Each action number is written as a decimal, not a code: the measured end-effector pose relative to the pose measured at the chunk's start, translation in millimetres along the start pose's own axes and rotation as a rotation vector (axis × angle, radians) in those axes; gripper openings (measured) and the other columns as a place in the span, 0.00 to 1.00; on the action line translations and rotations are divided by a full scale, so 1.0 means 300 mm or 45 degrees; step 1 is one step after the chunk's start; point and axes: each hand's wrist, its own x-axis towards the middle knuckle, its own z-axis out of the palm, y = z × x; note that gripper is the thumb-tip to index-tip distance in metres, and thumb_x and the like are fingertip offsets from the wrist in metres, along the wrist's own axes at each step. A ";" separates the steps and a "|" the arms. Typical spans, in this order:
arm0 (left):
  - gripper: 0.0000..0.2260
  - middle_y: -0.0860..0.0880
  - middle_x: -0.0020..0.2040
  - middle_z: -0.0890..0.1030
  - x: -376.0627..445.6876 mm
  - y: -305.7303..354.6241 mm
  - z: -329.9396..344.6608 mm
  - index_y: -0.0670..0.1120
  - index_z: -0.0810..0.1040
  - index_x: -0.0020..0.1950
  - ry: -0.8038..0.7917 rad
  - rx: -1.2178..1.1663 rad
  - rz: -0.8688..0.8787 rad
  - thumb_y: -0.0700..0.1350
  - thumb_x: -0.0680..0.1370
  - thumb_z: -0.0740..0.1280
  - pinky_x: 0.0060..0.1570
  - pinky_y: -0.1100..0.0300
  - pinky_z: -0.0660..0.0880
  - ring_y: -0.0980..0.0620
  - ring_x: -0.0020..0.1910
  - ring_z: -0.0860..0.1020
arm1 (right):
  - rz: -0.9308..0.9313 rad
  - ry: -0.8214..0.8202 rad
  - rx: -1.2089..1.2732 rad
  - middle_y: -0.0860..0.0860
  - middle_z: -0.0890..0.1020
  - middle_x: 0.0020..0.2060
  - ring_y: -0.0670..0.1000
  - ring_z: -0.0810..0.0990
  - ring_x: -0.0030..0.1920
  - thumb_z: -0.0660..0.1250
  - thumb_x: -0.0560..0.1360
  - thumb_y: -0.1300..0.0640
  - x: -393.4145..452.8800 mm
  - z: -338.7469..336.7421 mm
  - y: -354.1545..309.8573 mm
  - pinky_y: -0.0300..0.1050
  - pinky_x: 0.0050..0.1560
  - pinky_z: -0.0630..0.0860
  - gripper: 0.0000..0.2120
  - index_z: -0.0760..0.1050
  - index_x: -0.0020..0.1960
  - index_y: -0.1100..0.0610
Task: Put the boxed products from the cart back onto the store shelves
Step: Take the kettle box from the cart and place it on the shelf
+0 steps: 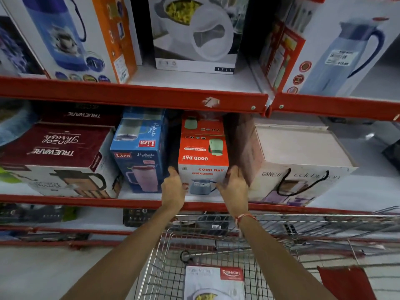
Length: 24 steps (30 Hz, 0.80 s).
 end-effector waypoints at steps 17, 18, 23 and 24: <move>0.15 0.39 0.58 0.75 -0.351 -0.361 0.223 0.40 0.70 0.61 -0.114 -0.049 0.060 0.40 0.75 0.66 0.55 0.50 0.77 0.42 0.55 0.76 | 0.114 -0.195 -0.035 0.59 0.73 0.59 0.57 0.73 0.59 0.62 0.79 0.56 -0.515 0.188 0.343 0.55 0.60 0.76 0.13 0.71 0.61 0.61; 0.14 0.38 0.56 0.76 -0.395 -0.403 0.256 0.38 0.72 0.59 -0.180 -0.026 0.030 0.39 0.75 0.66 0.50 0.50 0.76 0.41 0.53 0.77 | 0.182 -0.285 -0.077 0.61 0.73 0.61 0.59 0.72 0.61 0.63 0.79 0.56 -0.572 0.212 0.395 0.56 0.63 0.74 0.16 0.70 0.63 0.62; 0.14 0.38 0.57 0.79 -0.599 -0.575 0.395 0.38 0.72 0.59 -0.568 0.013 -0.442 0.40 0.76 0.66 0.42 0.61 0.74 0.42 0.53 0.79 | 0.932 -0.927 -0.164 0.61 0.56 0.76 0.62 0.56 0.76 0.62 0.77 0.42 -0.807 0.306 0.634 0.58 0.76 0.57 0.41 0.47 0.77 0.63; 0.18 0.39 0.61 0.77 -0.632 -0.608 0.423 0.38 0.70 0.64 -0.710 0.044 -0.561 0.41 0.76 0.66 0.47 0.58 0.75 0.41 0.58 0.77 | 1.047 -0.970 -0.080 0.61 0.58 0.76 0.62 0.60 0.75 0.63 0.77 0.43 -0.837 0.323 0.671 0.61 0.74 0.62 0.41 0.48 0.77 0.63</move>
